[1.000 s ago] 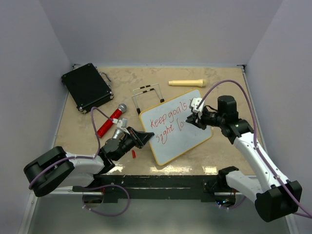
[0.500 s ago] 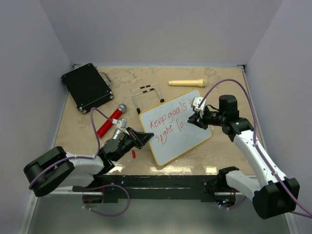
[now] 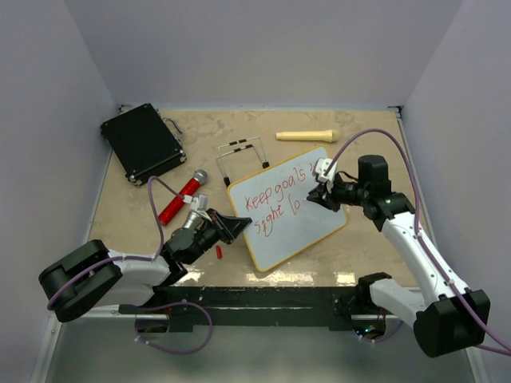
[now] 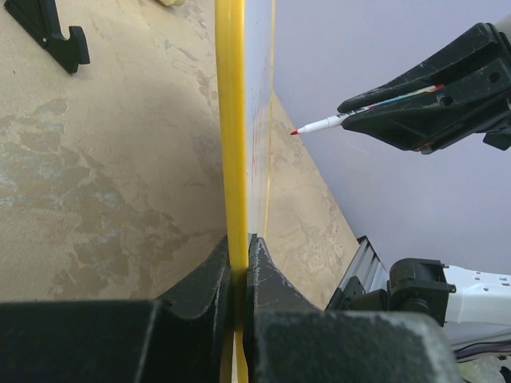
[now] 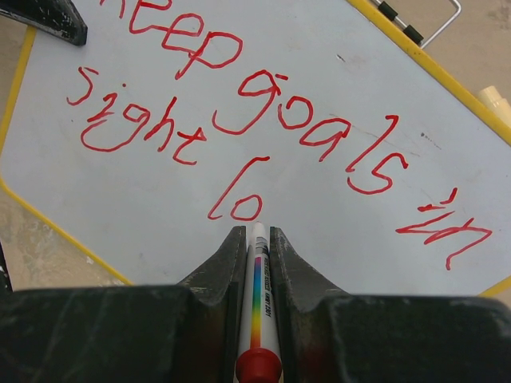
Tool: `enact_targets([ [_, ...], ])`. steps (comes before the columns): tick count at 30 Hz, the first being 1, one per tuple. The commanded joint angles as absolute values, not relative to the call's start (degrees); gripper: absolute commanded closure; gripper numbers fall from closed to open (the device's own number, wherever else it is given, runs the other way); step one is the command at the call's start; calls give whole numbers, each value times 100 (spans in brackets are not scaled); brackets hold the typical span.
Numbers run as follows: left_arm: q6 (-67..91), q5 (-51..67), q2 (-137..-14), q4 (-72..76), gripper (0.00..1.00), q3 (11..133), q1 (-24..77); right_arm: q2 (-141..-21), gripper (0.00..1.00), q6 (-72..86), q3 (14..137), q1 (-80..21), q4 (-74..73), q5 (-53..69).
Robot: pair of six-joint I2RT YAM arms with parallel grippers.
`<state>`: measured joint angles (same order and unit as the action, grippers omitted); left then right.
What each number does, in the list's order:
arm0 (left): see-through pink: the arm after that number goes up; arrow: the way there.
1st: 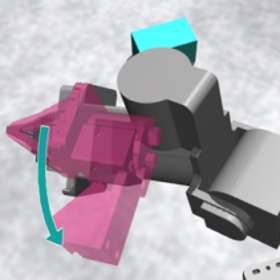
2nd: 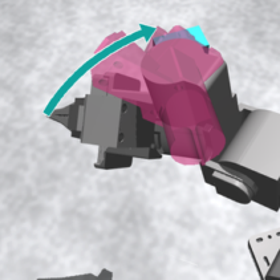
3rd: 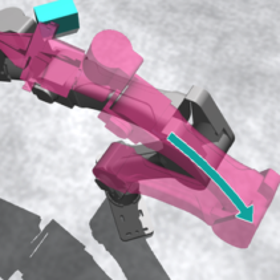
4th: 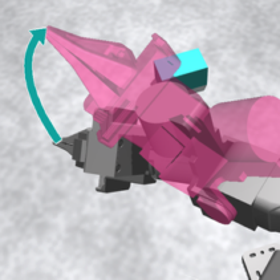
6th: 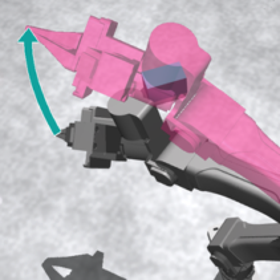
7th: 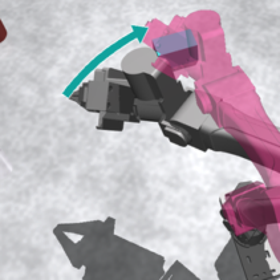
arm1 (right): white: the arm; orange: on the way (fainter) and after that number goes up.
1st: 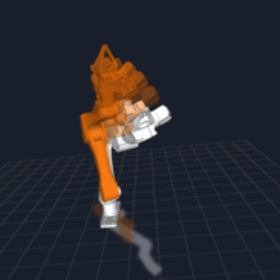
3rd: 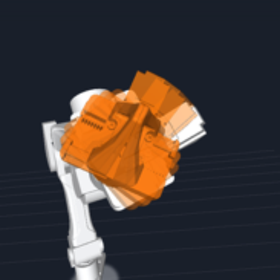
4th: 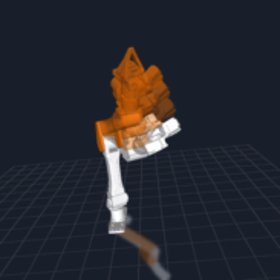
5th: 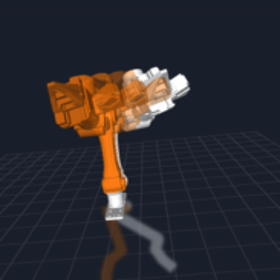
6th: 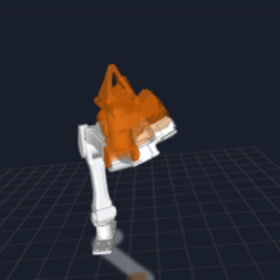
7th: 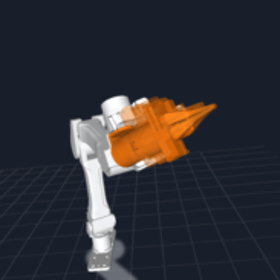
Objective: Write a sentence on the whiteboard
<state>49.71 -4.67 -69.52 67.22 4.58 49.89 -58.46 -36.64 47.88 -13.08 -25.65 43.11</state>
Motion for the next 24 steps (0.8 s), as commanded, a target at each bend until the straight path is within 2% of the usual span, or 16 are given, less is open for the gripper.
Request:
enact_targets([
  [1, 4579, -352, -6891, 7172, 100, 431, 4992, -5950, 100, -3665, 4790, -1301, -2382, 4386],
  [24, 4579, -281, -6961, 7216, 100, 501, 4992, -6381, 100, -3269, 4702, -1538, -1793, 3902],
])
